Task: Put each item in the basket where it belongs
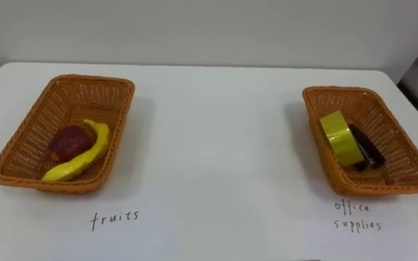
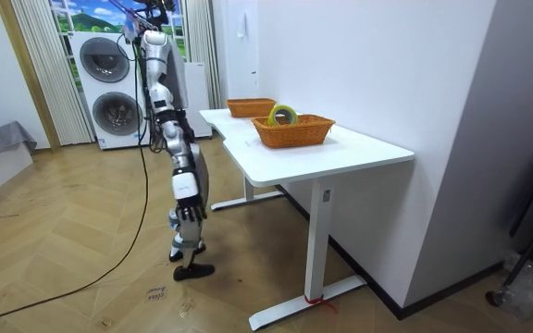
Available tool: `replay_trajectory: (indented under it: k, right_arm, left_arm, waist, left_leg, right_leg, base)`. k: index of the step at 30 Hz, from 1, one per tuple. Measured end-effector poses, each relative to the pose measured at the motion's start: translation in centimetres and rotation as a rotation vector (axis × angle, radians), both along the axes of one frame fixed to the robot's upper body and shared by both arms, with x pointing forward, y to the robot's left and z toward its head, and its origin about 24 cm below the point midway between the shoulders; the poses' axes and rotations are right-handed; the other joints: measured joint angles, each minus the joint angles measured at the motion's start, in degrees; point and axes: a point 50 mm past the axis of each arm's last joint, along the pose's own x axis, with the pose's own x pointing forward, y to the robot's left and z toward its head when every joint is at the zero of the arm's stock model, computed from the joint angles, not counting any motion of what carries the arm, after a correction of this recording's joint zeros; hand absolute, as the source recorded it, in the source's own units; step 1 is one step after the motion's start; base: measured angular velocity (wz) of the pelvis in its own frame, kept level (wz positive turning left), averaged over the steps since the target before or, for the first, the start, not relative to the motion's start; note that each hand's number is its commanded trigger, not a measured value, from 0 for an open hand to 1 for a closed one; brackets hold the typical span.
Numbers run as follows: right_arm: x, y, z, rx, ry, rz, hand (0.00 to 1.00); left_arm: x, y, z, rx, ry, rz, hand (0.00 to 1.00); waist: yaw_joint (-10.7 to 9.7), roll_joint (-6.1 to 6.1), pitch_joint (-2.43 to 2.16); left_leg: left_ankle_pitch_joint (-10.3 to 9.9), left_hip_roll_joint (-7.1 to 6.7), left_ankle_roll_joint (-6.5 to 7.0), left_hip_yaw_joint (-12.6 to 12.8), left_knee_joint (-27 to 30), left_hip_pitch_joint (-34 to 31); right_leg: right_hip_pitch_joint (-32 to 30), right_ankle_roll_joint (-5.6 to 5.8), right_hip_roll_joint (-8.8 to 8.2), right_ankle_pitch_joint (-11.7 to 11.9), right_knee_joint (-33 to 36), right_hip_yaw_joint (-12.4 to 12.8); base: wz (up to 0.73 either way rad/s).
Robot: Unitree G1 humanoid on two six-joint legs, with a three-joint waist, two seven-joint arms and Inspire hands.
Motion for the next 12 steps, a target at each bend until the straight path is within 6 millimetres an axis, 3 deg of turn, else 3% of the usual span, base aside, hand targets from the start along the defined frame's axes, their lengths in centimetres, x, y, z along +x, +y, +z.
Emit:
replay_trajectory:
  k: [4,6,12]
  right_arm:
    - [1.2,0.9,-0.2,0.032,-0.015,0.066,0.00]
    - [2.0,1.4,-0.4,0.044,-0.029,0.094,0.00]
    - [2.2,2.1,-0.5,0.077,-0.031,0.139,0.00]
  left_arm:
    - [-0.5,-0.3,-0.2,0.019,0.048,-0.042,0.00]
    - [-0.5,-0.5,-0.3,0.037,0.062,-0.077,0.00]
    - [0.4,-0.4,-0.2,0.071,0.060,-0.122,0.00]
  waist:
    - [0.5,1.01,0.11]
    - [0.6,1.80,0.42]
    - [1.9,2.12,0.53]
  left_leg:
    - [0.0,-0.08,0.04,-0.8,0.0,0.2]
    - [0.0,-0.08,0.04,-0.8,-0.1,0.1]
    - [-0.1,0.01,-0.01,-0.9,-0.3,0.1]
  right_leg:
    - [0.8,-0.01,-0.04,0.0,-0.7,-0.6]
    - [0.7,0.00,-0.03,0.0,-0.7,-0.8]
    - [0.7,0.00,-0.01,0.0,-0.8,-1.4]
  base:
    - [0.13]
    - [0.02]
    - [0.00]
